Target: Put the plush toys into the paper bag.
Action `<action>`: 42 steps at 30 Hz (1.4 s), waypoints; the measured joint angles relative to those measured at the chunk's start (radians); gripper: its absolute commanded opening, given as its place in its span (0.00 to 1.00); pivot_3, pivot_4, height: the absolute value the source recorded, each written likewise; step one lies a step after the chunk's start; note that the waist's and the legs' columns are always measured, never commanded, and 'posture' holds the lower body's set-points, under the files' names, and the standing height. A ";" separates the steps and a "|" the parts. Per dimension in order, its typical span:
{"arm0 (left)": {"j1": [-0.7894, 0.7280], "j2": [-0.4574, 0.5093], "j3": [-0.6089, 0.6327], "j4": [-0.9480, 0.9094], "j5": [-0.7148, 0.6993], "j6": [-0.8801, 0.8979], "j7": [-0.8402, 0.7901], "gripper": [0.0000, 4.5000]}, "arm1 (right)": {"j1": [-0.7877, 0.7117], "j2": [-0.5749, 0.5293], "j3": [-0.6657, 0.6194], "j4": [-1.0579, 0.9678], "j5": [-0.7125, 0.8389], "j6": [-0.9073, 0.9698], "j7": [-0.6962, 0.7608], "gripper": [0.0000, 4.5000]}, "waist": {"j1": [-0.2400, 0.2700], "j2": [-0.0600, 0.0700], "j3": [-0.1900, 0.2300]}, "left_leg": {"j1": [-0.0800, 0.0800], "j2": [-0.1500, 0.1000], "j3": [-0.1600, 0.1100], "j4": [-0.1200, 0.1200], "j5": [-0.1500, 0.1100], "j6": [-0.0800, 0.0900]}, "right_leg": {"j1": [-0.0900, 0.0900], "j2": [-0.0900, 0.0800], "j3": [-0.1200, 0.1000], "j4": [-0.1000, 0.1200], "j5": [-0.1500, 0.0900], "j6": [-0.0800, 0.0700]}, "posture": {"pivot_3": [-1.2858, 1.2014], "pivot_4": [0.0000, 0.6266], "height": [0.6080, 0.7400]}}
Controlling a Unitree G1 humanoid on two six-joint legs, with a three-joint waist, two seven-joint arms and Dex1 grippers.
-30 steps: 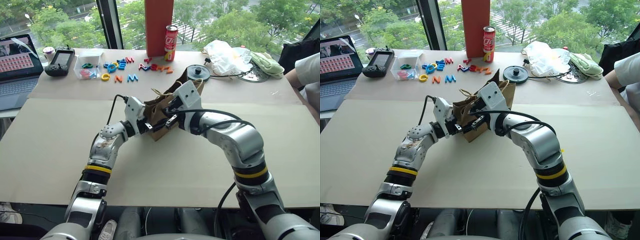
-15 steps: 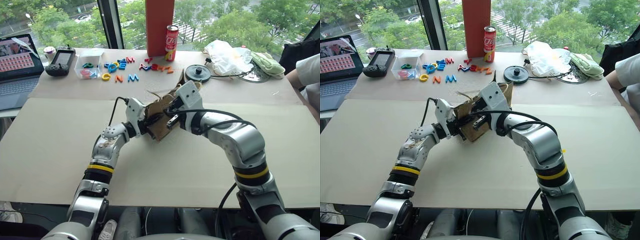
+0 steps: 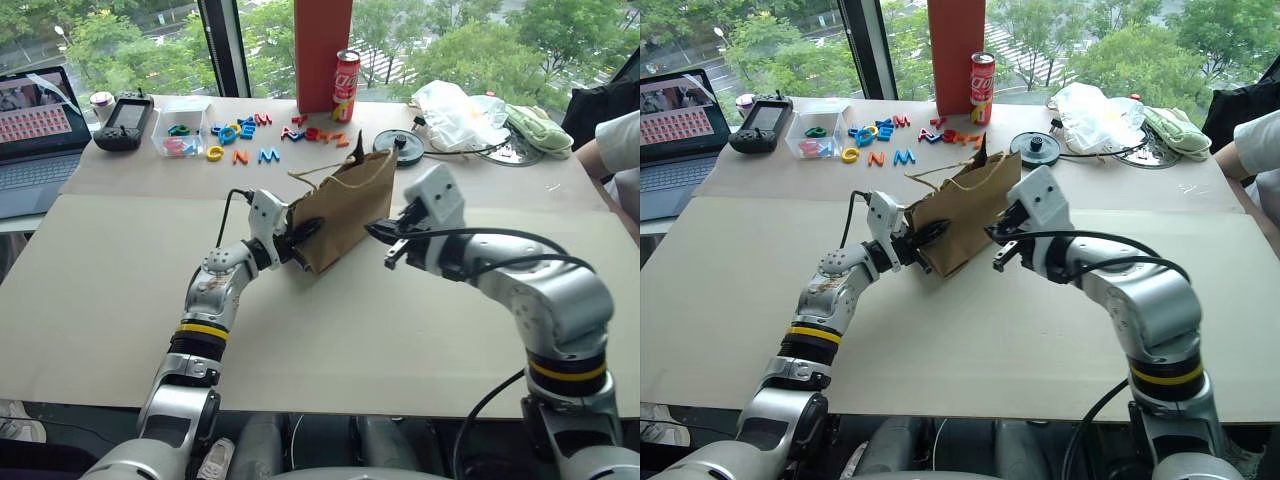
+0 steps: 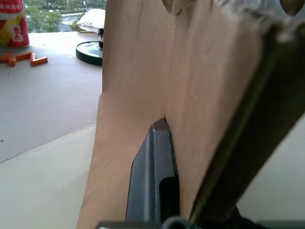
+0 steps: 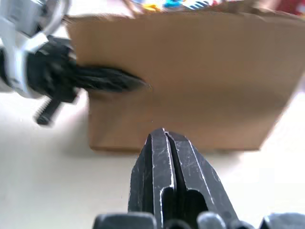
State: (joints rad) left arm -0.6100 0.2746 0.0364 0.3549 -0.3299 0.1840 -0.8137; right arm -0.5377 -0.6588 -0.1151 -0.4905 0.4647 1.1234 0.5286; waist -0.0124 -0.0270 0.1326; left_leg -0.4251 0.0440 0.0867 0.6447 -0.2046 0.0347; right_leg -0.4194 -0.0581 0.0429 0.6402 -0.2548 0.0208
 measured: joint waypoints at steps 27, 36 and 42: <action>-0.042 0.241 -0.160 0.076 -0.035 -0.117 -0.730 0.00 | 0.047 -0.265 -0.061 0.165 0.069 -0.140 0.306 0.00 | 0.001 0.001 0.001 | 0.000 0.001 0.001 0.000 0.000 0.001 | -0.001 0.002 0.001 0.000 -0.001 -0.001 | 0.52 0.24 0.99; -0.015 0.246 -0.163 0.070 -0.013 -0.141 -0.724 0.41 | 0.117 -0.387 -0.019 0.151 0.069 -0.175 0.443 0.00 | 0.003 0.001 0.001 | 0.000 0.001 0.001 0.001 -0.001 0.001 | 0.000 0.001 0.001 0.000 -0.001 -0.001 | 0.52 0.24 0.99; -0.012 0.281 -0.160 0.021 -0.012 -0.112 -0.695 0.87 | 0.126 -0.420 0.014 0.162 0.057 -0.258 0.508 0.00 | 0.001 0.001 0.001 | 0.001 0.001 0.001 0.001 -0.001 0.001 | 0.000 0.002 0.001 0.001 -0.001 -0.001 | 0.52 0.24 0.99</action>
State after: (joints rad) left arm -0.6223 0.5556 -0.1238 0.3758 -0.3418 0.0718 -1.5089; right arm -0.4121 -1.0785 -0.1009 -0.3282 0.5217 0.8657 1.0367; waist -0.0119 -0.0264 0.1331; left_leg -0.4243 0.0452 0.0876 0.6461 -0.2052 0.0357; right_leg -0.4194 -0.0564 0.0442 0.6410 -0.2557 0.0202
